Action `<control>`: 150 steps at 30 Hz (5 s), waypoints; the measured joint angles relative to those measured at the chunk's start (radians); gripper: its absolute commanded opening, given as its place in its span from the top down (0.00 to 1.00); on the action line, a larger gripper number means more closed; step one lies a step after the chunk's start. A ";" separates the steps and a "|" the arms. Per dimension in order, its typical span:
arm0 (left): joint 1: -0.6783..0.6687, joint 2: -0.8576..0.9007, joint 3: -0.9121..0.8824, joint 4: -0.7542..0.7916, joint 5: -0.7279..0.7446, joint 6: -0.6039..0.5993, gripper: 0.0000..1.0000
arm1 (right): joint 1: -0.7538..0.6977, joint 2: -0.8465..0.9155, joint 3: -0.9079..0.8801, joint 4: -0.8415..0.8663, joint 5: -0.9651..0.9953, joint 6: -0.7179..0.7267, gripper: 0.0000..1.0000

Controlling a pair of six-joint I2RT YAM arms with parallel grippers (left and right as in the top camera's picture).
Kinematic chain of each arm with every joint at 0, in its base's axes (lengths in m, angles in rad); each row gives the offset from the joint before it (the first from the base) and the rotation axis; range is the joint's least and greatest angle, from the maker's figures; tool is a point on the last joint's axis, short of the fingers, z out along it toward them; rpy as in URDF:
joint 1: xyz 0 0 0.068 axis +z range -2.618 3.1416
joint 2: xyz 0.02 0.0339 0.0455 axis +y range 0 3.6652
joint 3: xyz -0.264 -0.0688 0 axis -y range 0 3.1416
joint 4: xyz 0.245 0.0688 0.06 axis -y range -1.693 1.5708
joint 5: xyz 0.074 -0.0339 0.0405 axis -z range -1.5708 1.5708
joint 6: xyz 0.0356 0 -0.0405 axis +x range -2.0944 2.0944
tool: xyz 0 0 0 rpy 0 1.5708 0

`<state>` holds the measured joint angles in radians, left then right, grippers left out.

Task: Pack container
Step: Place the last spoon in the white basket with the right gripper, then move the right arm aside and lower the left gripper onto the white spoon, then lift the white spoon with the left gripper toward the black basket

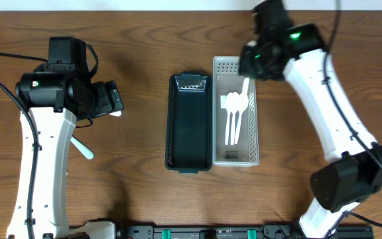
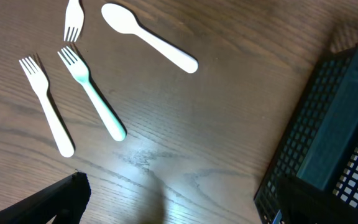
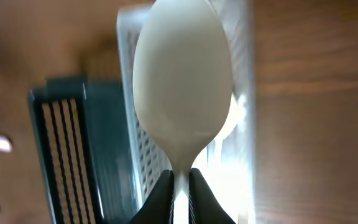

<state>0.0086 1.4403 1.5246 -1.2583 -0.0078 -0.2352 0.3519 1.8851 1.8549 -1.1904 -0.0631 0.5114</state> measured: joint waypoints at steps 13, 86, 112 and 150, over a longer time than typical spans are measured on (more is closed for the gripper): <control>0.000 0.000 0.000 -0.010 0.000 0.000 0.02 | 0.092 0.118 -0.262 0.076 0.003 0.005 0.74; 0.221 0.809 0.179 0.284 0.140 -0.863 0.31 | -0.486 0.117 0.577 -0.396 -0.024 -0.241 0.01; 0.231 0.808 0.174 0.249 0.140 -0.819 0.94 | -0.486 0.117 0.577 -0.419 -0.004 -0.241 0.01; -0.500 0.334 0.179 0.214 0.132 -0.149 0.94 | -0.486 0.117 0.577 -0.413 0.008 -0.290 0.01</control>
<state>-0.4919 1.7744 1.7031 -1.0447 0.1246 -0.3843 -0.1341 2.0026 2.4317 -1.6035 -0.0551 0.2218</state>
